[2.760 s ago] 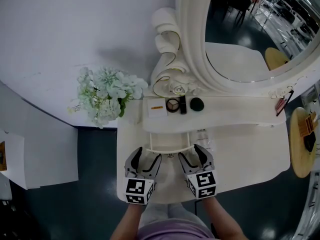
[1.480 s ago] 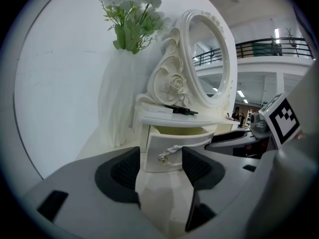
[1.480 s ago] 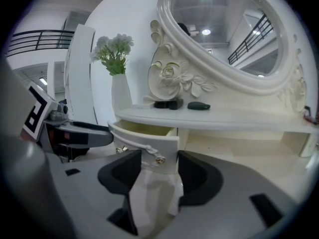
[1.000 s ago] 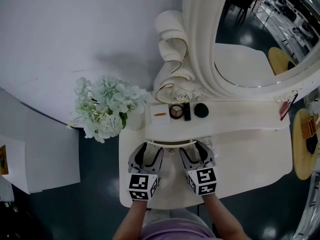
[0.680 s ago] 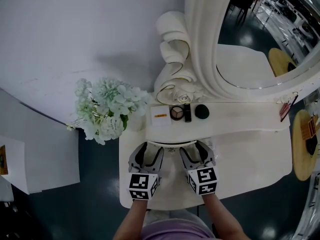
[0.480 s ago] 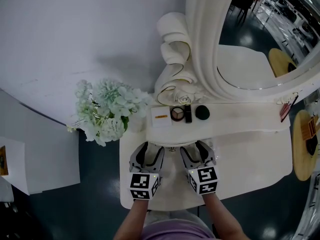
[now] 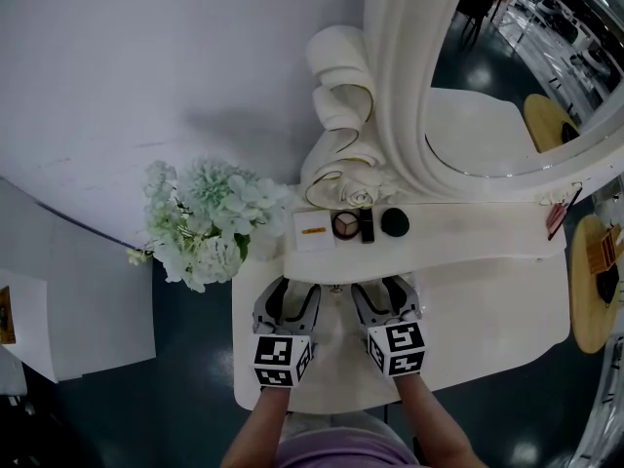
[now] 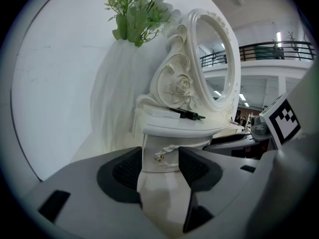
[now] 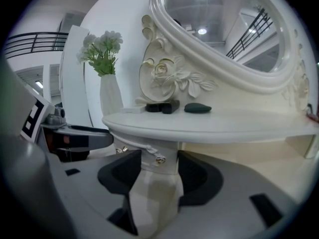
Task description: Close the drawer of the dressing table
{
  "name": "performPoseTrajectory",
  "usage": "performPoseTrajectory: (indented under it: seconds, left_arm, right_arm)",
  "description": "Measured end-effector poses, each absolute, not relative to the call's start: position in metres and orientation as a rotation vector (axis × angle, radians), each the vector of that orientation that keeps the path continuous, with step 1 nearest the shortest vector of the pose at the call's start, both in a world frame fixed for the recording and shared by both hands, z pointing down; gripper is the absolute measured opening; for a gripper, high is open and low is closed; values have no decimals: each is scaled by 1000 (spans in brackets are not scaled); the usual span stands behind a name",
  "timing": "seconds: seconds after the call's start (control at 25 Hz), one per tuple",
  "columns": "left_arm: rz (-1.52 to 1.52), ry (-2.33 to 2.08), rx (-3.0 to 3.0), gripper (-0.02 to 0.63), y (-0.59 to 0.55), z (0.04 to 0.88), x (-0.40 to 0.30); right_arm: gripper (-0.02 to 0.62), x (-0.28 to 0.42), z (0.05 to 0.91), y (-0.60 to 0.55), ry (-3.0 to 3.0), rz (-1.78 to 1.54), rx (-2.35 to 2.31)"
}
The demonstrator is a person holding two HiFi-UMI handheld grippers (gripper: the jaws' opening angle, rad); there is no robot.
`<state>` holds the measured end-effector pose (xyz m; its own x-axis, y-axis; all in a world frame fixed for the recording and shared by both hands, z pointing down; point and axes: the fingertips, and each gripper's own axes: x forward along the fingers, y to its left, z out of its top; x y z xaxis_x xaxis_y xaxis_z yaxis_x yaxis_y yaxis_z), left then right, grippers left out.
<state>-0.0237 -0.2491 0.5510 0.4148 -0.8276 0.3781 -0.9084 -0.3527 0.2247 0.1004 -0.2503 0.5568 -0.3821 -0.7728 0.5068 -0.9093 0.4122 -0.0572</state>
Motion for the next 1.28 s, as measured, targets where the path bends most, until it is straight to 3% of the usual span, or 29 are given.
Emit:
performPoseTrajectory:
  seconds: [1.28]
  left_arm:
    - [285,-1516,2255,207,-235,542,-22]
  right_arm:
    - [210,109,544,-232,-2280,485,1478]
